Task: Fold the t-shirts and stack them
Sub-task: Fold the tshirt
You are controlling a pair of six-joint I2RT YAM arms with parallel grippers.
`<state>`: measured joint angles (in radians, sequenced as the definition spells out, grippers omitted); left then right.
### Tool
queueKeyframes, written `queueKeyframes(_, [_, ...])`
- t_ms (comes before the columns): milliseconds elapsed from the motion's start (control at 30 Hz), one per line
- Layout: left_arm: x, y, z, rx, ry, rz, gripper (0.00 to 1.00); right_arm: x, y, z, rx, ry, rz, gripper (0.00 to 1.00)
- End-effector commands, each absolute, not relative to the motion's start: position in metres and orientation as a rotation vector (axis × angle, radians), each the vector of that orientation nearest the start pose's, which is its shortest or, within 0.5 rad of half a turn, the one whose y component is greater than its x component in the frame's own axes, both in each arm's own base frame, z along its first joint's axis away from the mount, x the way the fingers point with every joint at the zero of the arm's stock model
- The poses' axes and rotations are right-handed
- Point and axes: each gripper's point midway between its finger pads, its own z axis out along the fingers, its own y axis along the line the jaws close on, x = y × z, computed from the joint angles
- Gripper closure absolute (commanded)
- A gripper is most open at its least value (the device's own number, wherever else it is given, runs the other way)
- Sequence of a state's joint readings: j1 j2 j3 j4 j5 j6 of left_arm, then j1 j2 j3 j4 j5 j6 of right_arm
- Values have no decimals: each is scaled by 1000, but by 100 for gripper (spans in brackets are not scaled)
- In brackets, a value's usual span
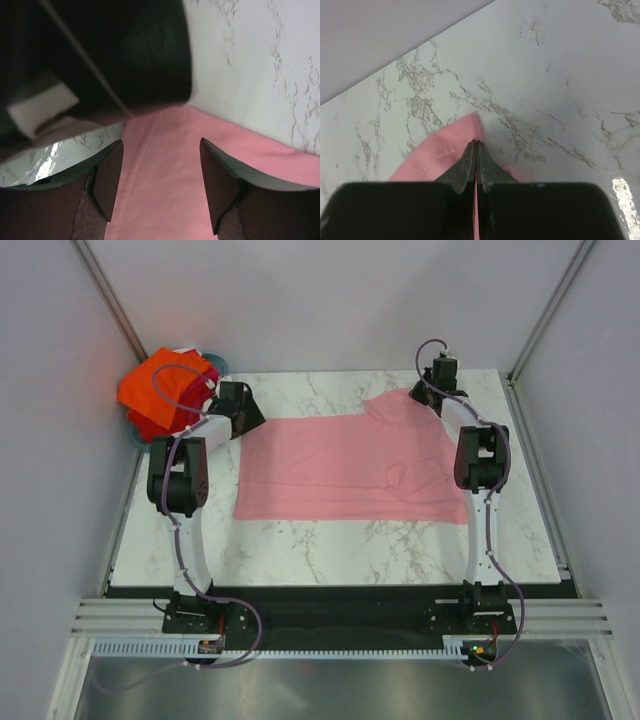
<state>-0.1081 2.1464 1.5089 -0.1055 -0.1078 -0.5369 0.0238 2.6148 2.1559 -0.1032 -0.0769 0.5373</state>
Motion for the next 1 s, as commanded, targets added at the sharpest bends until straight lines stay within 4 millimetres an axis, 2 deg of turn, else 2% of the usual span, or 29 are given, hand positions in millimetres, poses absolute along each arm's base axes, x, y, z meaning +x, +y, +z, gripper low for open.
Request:
queueKeyframes(0, [575,-50,63,-510,2192,-98,30,681,47,46,516,2087,425,100])
queueKeyframes(33, [581,-52,68,-500,2183,-104,30,681,48,46,517,2088,427,100])
queueKeyframes(133, [583,-51,57,-511,2203,-68,31,680,48,45,521,2088,440,100])
queueKeyframes(300, [587,-50,55,-531,2216,-20,32,679,45,44,538,2084,460,100])
queueKeyframes(433, [587,-52,47,-522,2244,-7,33,679,48,48,542,2076,480,100])
queueKeyframes(633, [591,-55,47,-514,2263,1,37,678,50,60,538,2055,505,100])
queueKeyframes(700, [591,-56,41,-506,2287,1,43,678,52,65,536,2047,516,100])
queueKeyframes(733, [594,-57,45,-505,2282,-3,45,678,52,72,533,2037,520,100])
queueKeyframes(867, [596,-57,41,-506,2301,2,62,676,53,89,522,2013,530,100])
queueKeyframes(900, [596,-56,39,-511,2308,3,65,676,35,94,545,1995,517,100])
queueKeyframes(967, [597,-57,39,-508,2310,-2,74,675,32,100,548,1985,523,100])
